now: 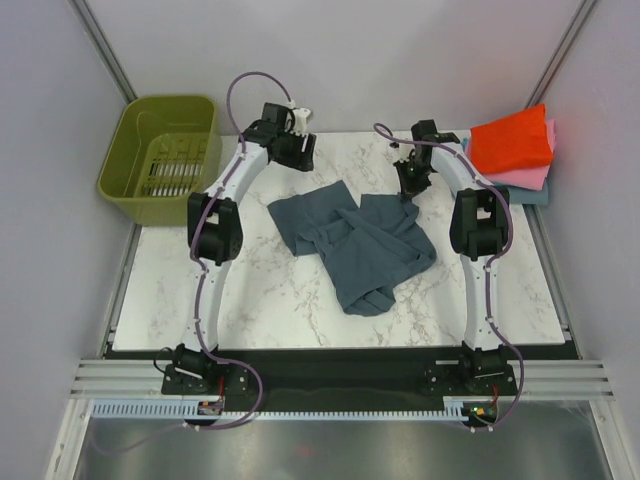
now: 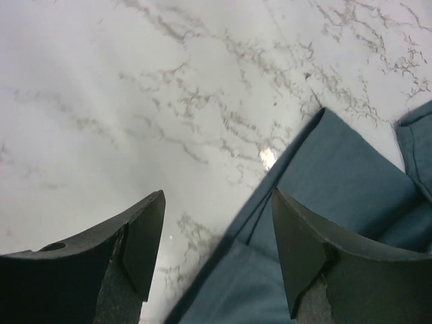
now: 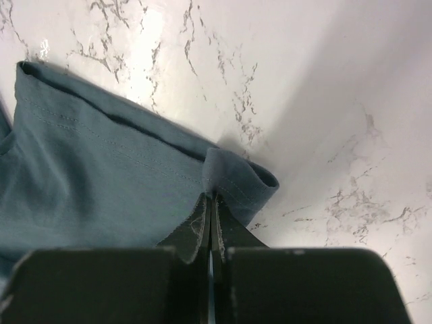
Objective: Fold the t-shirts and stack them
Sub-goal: Flatten the tshirt out
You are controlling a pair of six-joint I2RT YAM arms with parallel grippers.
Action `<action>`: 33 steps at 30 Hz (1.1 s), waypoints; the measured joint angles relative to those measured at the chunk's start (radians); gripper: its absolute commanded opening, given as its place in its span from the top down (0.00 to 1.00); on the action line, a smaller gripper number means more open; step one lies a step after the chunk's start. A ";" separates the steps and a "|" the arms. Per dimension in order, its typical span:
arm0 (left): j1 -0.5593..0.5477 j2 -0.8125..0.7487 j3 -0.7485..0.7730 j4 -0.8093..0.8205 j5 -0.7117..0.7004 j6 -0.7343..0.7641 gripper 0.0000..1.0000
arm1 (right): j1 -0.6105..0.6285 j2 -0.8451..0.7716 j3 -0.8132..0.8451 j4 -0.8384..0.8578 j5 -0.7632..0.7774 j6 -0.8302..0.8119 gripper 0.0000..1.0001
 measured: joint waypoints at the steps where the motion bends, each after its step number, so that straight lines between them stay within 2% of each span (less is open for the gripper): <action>1: -0.012 0.026 0.031 -0.001 0.000 0.021 0.27 | 0.000 0.000 0.000 0.001 0.000 0.001 1.00; 4: -0.043 0.084 0.089 -0.006 0.000 0.066 0.25 | 0.000 0.000 0.000 0.004 0.002 0.002 1.00; 13: -0.109 0.143 0.119 -0.016 0.032 0.093 0.27 | 0.000 0.000 0.000 0.005 0.002 0.002 1.00; 22: -0.141 0.195 0.151 -0.014 0.059 0.092 0.35 | 0.000 0.000 -0.010 0.008 -0.002 0.003 1.00; 30: -0.142 0.219 0.158 -0.008 0.071 0.093 0.60 | 0.000 0.000 -0.015 0.010 -0.005 0.006 1.00; 31: -0.141 0.224 0.164 -0.007 0.073 0.092 0.74 | 0.000 0.000 -0.015 0.010 -0.005 0.006 1.00; 33: -0.141 0.229 0.167 -0.006 0.075 0.094 0.92 | 0.000 0.000 -0.015 0.010 -0.005 0.007 1.00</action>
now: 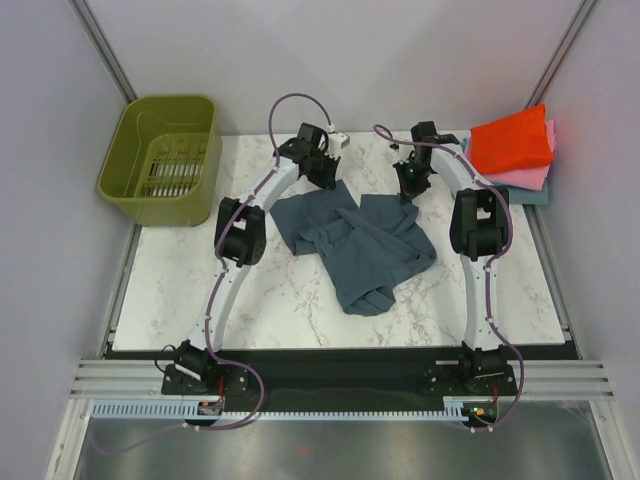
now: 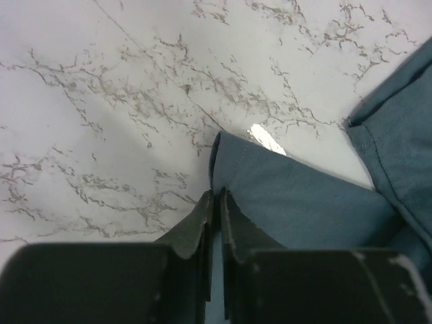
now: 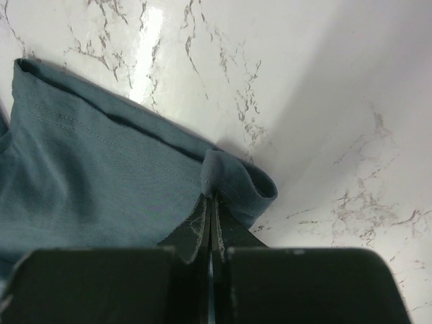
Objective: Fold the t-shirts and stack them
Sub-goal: Flatten the tshirt out
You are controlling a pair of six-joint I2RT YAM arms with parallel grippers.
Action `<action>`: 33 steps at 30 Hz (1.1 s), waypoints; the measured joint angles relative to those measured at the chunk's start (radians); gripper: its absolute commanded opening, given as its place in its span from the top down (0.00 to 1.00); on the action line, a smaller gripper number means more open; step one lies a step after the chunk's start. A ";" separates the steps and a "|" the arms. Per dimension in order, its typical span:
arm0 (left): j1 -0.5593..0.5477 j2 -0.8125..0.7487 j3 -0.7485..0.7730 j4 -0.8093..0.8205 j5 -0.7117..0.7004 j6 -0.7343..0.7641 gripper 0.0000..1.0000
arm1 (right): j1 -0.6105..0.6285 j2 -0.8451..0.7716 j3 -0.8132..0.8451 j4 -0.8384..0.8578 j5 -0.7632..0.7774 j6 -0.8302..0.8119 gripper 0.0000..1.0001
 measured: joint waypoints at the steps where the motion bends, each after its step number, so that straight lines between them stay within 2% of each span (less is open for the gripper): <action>1: 0.000 0.001 0.000 0.003 0.003 -0.001 0.98 | 0.000 0.000 0.000 0.000 0.000 0.001 1.00; 10: 0.008 -0.009 0.003 0.000 0.005 -0.010 0.98 | -0.002 -0.004 0.013 -0.003 0.021 0.003 1.00; 14: 0.029 -0.085 -0.004 -0.024 0.002 -0.024 0.98 | -0.013 -0.044 0.050 -0.004 0.054 0.003 1.00; 18: 0.080 -0.270 -0.032 -0.031 -0.002 -0.041 0.98 | -0.039 -0.146 0.114 0.010 0.081 0.001 1.00; 26: 0.187 -0.688 -0.090 -0.008 -0.018 -0.056 0.98 | -0.073 -0.489 0.179 0.074 0.122 -0.006 1.00; 29: 0.182 -0.806 -0.145 -0.009 -0.020 -0.056 0.98 | -0.073 -0.615 0.146 0.085 0.108 -0.014 1.00; 33: 0.172 -0.949 -0.277 -0.024 -0.020 -0.056 0.98 | -0.071 -0.824 0.008 0.080 0.051 -0.013 1.00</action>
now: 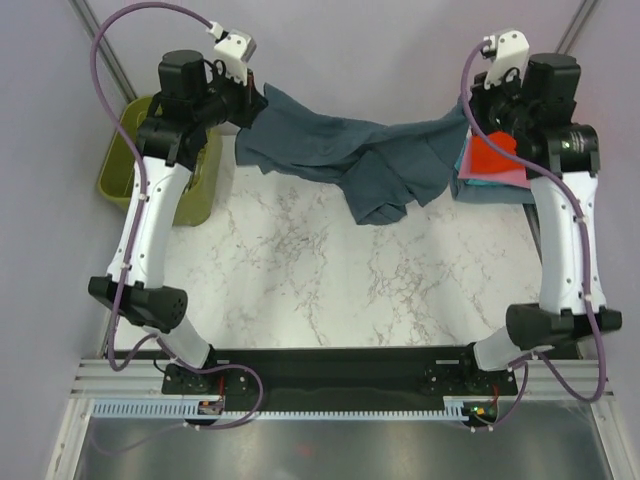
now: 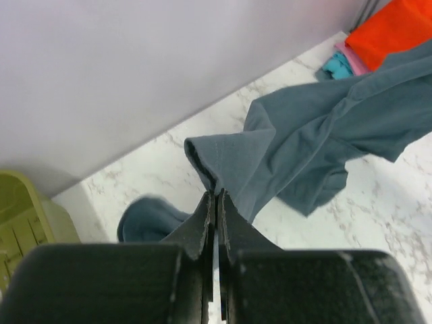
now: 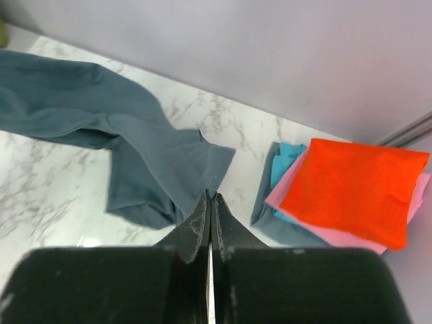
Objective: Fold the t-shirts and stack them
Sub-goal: Flatten the tshirt out
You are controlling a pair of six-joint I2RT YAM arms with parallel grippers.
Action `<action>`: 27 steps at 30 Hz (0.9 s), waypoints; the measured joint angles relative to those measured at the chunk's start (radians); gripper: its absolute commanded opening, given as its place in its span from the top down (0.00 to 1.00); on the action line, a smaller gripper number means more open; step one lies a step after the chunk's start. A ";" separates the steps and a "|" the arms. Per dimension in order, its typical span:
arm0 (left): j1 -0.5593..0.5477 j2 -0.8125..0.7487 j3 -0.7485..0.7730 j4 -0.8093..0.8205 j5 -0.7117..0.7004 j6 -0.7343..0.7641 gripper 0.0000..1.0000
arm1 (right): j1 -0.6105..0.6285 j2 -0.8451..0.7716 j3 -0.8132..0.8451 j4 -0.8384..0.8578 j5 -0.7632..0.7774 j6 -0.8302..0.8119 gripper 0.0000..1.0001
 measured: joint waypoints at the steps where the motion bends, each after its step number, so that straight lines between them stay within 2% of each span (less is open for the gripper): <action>1: -0.002 -0.042 -0.050 -0.008 0.000 0.000 0.98 | 0.000 -0.050 -0.039 -0.003 -0.016 0.002 1.00; 7: -0.002 -0.244 -0.303 -0.069 0.000 -0.016 0.98 | 0.001 -0.313 -0.282 -0.050 -0.116 0.015 1.00; 10: -0.002 -0.312 -0.423 -0.094 -0.003 -0.028 0.98 | 0.000 -0.328 -0.341 -0.066 -0.141 0.019 1.00; 13: -0.002 -0.309 -0.515 -0.124 -0.027 -0.034 0.98 | 0.000 -0.272 -0.361 -0.065 -0.161 0.027 1.00; 15: 0.003 -0.251 -0.533 -0.155 -0.036 -0.034 0.98 | 0.000 -0.193 -0.370 -0.058 -0.172 0.036 1.00; 19: 0.024 -0.041 -0.528 -0.179 -0.032 -0.034 0.98 | 0.000 0.001 -0.344 -0.046 -0.194 0.051 1.00; 24: 0.065 0.264 -0.440 -0.200 -0.034 -0.037 0.98 | 0.000 0.285 -0.171 -0.035 -0.201 0.054 1.00; 26: 0.076 0.385 -0.334 -0.216 -0.044 -0.036 0.93 | 0.000 0.397 -0.076 -0.026 -0.195 0.054 1.00; 27: 0.081 0.438 -0.273 -0.216 -0.058 -0.036 0.83 | 0.000 0.437 -0.038 -0.023 -0.193 0.054 1.00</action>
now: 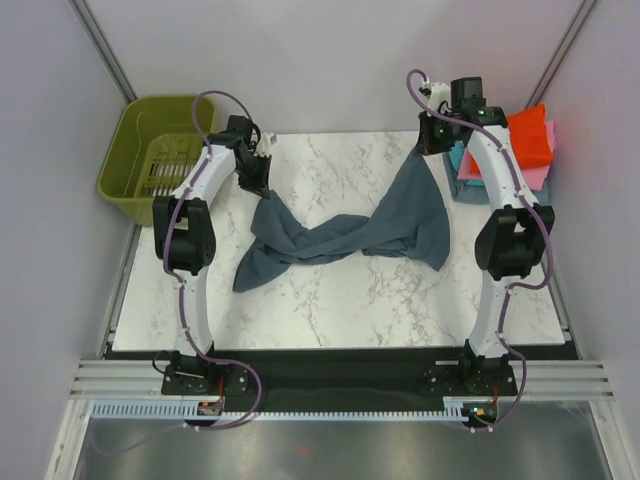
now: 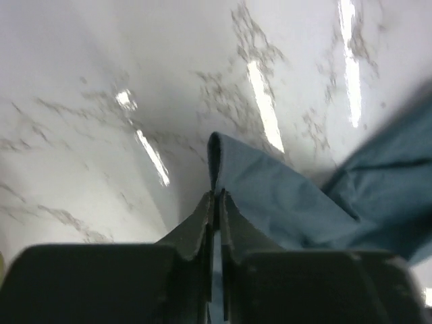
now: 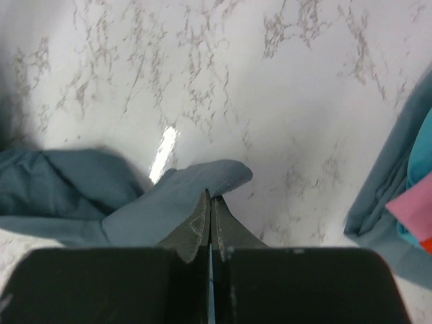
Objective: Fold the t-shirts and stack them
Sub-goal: Flatten the tshirt out
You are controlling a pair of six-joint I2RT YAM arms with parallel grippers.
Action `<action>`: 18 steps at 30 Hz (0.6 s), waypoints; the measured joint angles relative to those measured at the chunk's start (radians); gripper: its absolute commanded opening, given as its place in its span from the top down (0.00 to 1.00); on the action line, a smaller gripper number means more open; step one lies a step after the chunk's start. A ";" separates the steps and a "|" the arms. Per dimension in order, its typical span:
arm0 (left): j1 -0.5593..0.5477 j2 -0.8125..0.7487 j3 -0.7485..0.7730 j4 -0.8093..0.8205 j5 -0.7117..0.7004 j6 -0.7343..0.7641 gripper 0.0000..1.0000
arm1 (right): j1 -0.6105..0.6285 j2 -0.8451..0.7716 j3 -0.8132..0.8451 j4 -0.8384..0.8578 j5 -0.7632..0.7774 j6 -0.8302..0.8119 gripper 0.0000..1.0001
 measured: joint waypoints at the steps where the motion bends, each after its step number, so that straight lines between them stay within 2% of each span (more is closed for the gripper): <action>1: 0.003 0.037 0.049 0.001 -0.007 0.003 0.72 | 0.000 0.040 0.033 0.011 0.005 0.000 1.00; 5: 0.005 0.058 0.111 0.013 -0.040 0.004 0.69 | 0.000 0.125 0.083 0.023 0.019 0.000 1.00; 6: 0.006 0.035 0.093 0.019 -0.042 0.001 0.64 | 0.000 0.134 0.083 0.023 0.019 0.001 1.00; 9: 0.016 -0.076 -0.060 0.023 -0.026 -0.016 0.59 | 0.000 0.140 0.078 0.023 0.019 0.006 1.00; 13: 0.059 -0.206 -0.251 -0.010 0.023 -0.049 0.60 | 0.002 0.138 0.062 0.035 0.018 0.008 1.00; 18: 0.131 -0.211 -0.306 -0.042 0.062 -0.088 0.64 | 0.006 0.138 0.038 0.035 0.019 0.008 1.00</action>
